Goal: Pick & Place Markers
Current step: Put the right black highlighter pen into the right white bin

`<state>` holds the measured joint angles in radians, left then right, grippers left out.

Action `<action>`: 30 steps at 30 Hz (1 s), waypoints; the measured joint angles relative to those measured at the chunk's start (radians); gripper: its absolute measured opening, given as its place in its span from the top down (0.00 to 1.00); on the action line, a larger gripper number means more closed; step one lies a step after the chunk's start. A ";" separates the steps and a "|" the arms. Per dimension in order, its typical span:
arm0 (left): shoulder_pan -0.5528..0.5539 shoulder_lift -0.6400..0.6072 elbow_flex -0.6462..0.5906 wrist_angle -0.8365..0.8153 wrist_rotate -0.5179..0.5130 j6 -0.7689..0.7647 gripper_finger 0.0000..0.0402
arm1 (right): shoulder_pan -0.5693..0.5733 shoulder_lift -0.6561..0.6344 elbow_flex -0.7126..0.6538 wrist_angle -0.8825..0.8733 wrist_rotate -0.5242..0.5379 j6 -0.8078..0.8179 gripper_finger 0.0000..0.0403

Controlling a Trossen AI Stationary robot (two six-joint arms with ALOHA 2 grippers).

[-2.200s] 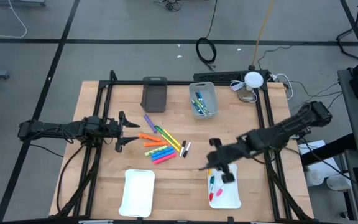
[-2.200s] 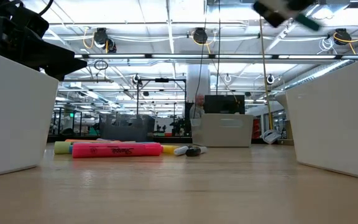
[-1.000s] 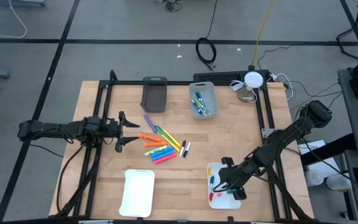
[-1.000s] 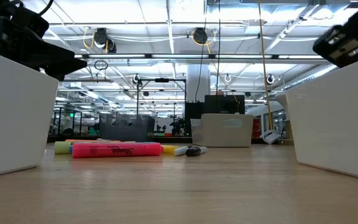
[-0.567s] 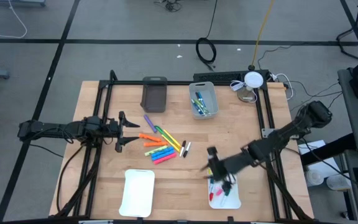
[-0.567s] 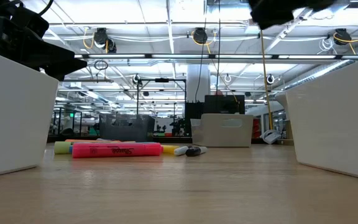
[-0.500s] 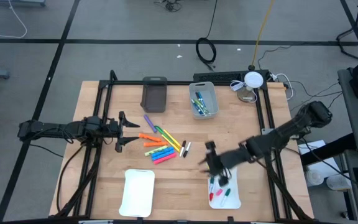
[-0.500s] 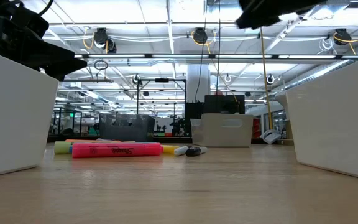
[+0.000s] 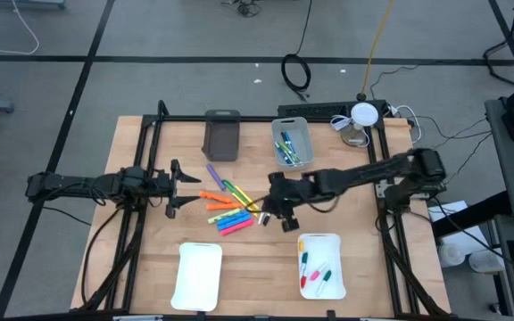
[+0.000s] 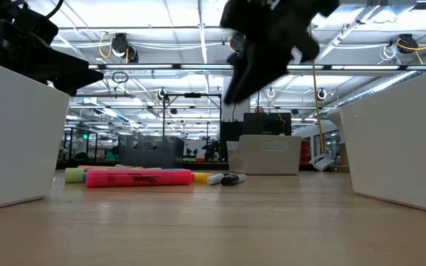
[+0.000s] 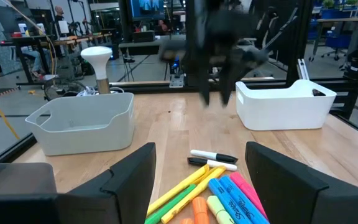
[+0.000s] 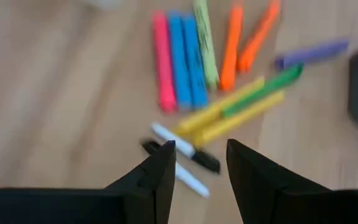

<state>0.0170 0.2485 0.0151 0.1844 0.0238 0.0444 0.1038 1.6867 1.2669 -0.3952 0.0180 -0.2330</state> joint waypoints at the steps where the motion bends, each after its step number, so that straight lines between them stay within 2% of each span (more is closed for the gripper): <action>1: 0.000 0.000 0.000 0.000 0.000 0.000 0.38 | -0.011 0.026 0.000 -0.001 -0.010 -0.014 0.67; 6: 0.000 0.000 0.000 0.000 0.000 0.000 0.38 | -0.032 0.145 -0.001 0.005 -0.023 -0.077 0.67; 15: 0.000 0.000 0.000 0.000 0.000 0.000 0.38 | -0.059 0.267 -0.001 0.038 -0.025 -0.137 0.67; 25: 0.000 0.000 0.000 0.000 0.000 0.000 0.38 | -0.077 0.291 0.001 0.031 -0.075 -0.093 0.68; 30: 0.000 0.000 0.000 0.000 0.000 0.000 0.38 | -0.068 0.291 0.000 0.010 -0.075 -0.068 0.77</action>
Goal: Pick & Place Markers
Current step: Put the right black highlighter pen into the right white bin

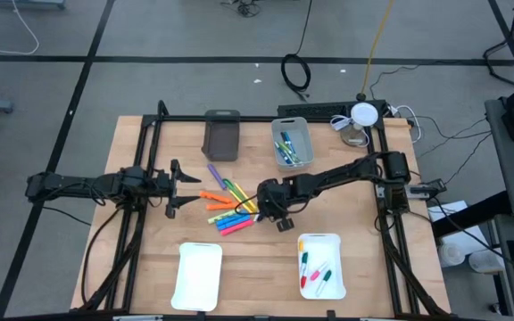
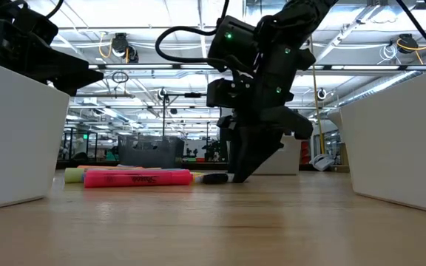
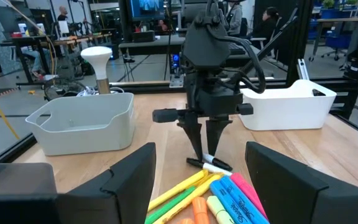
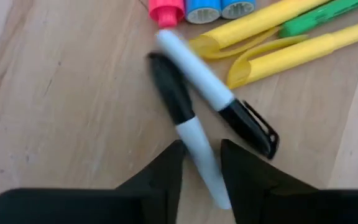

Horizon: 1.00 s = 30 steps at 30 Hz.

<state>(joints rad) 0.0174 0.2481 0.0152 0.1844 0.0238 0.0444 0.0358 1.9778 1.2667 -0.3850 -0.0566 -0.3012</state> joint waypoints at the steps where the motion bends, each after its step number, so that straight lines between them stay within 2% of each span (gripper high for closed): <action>1: 0.000 0.000 0.000 0.000 0.000 0.000 0.38 | 0.003 0.000 0.000 -0.005 0.000 0.000 0.80; 6: 0.000 0.000 0.000 0.000 0.000 0.000 0.38 | 0.012 0.001 -0.001 -0.009 0.003 0.000 0.96; 12: 0.000 0.000 0.000 0.000 0.000 0.000 0.38 | 0.027 -0.010 -0.003 0.005 0.012 0.013 0.94; 16: 0.000 0.000 0.000 0.000 0.000 0.000 0.38 | 0.053 -0.046 -0.008 -0.011 0.000 0.014 0.96; 22: 0.000 0.000 0.000 0.000 0.000 0.000 0.38 | 0.116 -0.180 -0.004 0.013 0.005 0.052 0.95; 30: 0.000 0.000 0.000 0.000 0.000 0.000 0.38 | 0.259 -0.387 -0.004 -0.013 0.005 0.148 0.95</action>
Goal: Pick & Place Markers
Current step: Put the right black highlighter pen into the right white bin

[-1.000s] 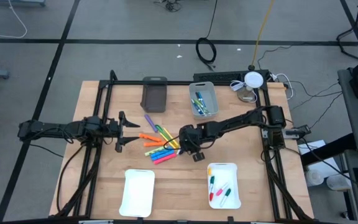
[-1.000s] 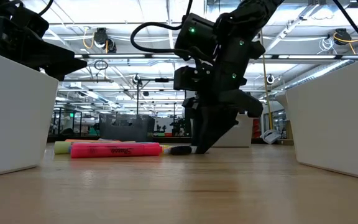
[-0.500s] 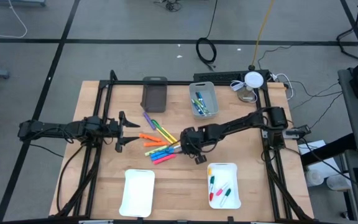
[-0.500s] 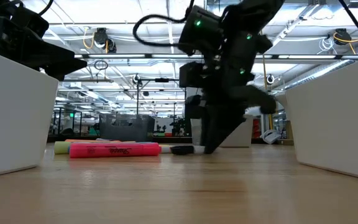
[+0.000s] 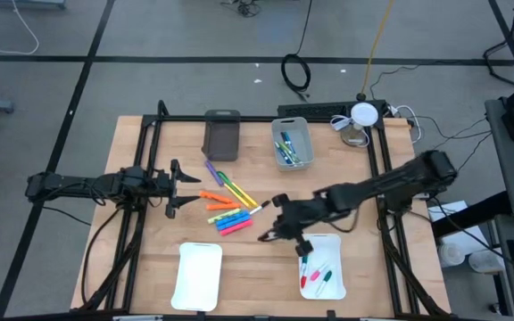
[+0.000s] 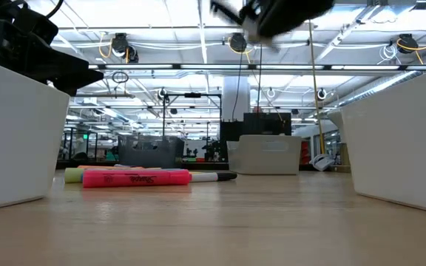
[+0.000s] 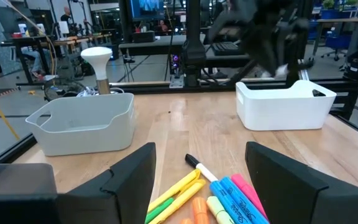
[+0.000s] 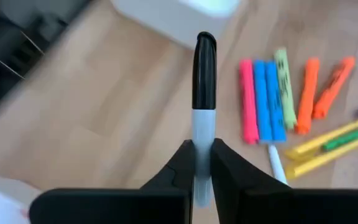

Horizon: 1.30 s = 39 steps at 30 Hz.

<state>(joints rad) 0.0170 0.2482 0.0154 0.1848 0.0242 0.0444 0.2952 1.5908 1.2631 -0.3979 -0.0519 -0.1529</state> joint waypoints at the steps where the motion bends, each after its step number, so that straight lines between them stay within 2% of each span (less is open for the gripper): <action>1: 0.000 0.000 0.000 0.000 0.000 0.000 0.38 | 0.022 -0.024 0.000 -0.010 0.002 0.022 0.95; 9: 0.000 0.000 0.000 0.000 0.000 0.000 0.38 | 0.188 -0.169 -0.004 -0.209 0.007 0.229 0.95; 16: 0.000 0.000 0.000 0.000 0.000 0.000 0.38 | 0.288 -0.240 -0.121 -0.287 0.102 0.434 0.95; 27: 0.000 0.000 0.000 0.000 0.000 0.000 0.38 | 0.334 -0.263 -0.396 -0.121 0.103 0.634 0.94; 39: 0.000 0.000 0.000 0.000 0.000 0.000 0.38 | 0.333 -0.263 -0.430 -0.029 0.100 0.691 0.80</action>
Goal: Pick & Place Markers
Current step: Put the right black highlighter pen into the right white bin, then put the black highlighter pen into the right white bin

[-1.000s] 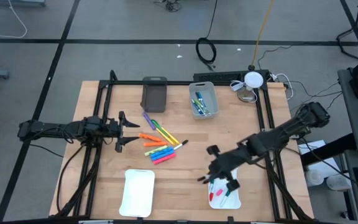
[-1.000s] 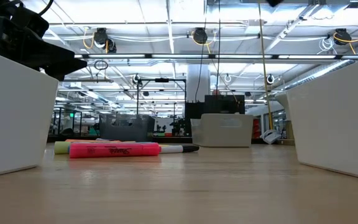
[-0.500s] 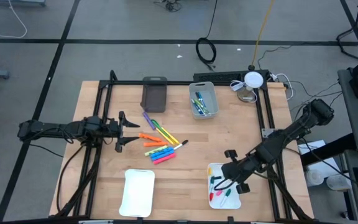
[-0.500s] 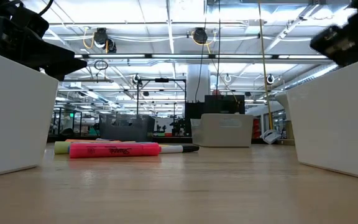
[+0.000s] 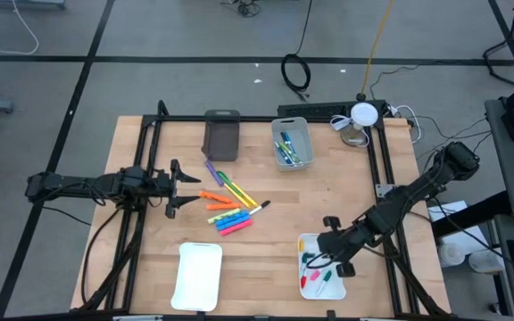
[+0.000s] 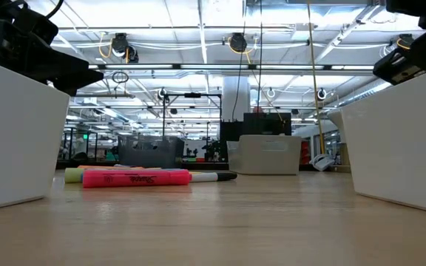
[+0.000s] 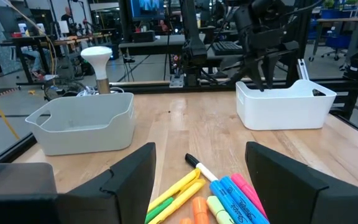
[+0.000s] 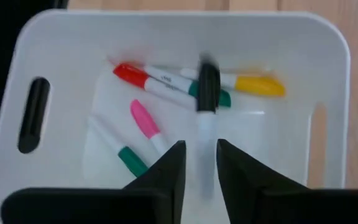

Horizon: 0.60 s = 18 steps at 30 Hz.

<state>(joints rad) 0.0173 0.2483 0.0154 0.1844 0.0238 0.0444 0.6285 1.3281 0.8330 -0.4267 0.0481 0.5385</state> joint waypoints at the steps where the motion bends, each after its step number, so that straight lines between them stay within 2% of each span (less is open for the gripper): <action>1: 0.000 0.000 0.000 0.000 0.000 0.000 0.38 | 0.000 0.000 0.000 0.009 0.000 0.000 0.79; 8: 0.000 0.000 0.000 0.000 0.000 0.000 0.38 | -0.011 0.000 0.000 0.062 0.000 -0.037 0.71; 15: 0.000 0.000 0.000 0.000 0.000 0.000 0.38 | -0.096 0.000 0.012 0.322 0.002 -0.299 0.66; 18: 0.000 0.000 0.000 0.000 0.000 0.000 0.38 | -0.161 -0.001 0.029 0.377 0.002 -0.382 0.65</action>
<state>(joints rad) 0.0171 0.2485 0.0154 0.1844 0.0238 0.0444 0.4678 1.3270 0.8615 -0.0493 0.0505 0.1567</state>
